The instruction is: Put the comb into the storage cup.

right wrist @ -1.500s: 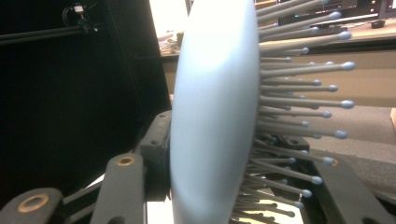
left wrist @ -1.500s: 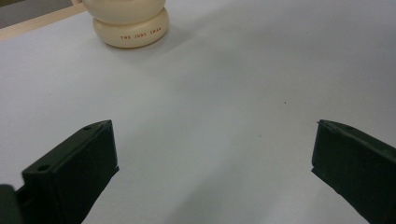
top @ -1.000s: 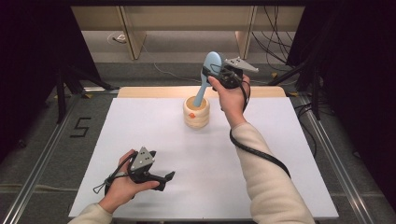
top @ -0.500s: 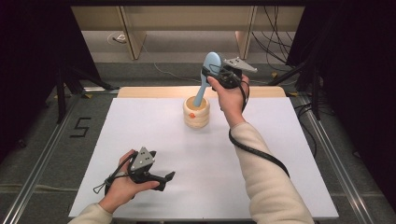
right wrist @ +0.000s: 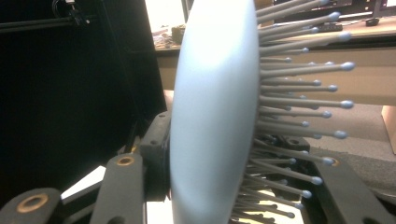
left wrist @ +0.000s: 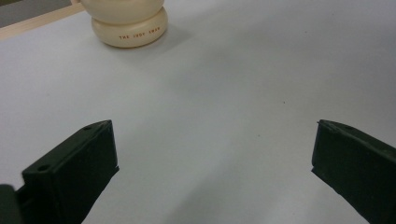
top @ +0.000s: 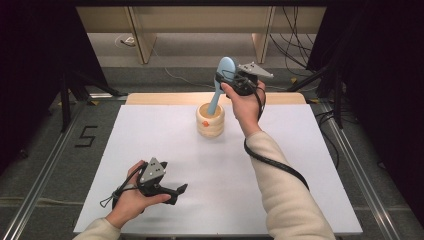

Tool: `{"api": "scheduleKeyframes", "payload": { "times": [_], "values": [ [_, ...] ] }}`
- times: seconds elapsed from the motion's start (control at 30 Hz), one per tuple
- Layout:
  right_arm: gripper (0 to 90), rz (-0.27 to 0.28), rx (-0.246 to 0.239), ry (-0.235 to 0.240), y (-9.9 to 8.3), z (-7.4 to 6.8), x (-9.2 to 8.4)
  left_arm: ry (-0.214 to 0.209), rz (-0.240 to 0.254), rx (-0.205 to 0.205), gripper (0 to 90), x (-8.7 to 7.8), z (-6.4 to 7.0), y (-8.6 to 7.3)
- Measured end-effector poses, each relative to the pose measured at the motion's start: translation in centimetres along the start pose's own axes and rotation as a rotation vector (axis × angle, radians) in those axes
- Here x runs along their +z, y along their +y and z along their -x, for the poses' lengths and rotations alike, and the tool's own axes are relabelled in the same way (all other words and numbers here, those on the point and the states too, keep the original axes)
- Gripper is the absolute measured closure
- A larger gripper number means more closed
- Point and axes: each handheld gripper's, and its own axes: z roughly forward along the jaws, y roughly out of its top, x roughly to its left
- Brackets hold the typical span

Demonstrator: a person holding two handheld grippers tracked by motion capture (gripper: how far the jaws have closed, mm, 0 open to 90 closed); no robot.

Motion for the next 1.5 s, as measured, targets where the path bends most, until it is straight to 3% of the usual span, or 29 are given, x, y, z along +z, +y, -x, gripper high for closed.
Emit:
{"api": "scheduleKeyframes", "payload": {
  "times": [1.5],
  "values": [
    [50.8,-0.037,-0.004,-0.035,-1.8,0.5,1.2,-0.002,0.001,0.0,0.0,0.0,0.0,0.0]
  ]
}}
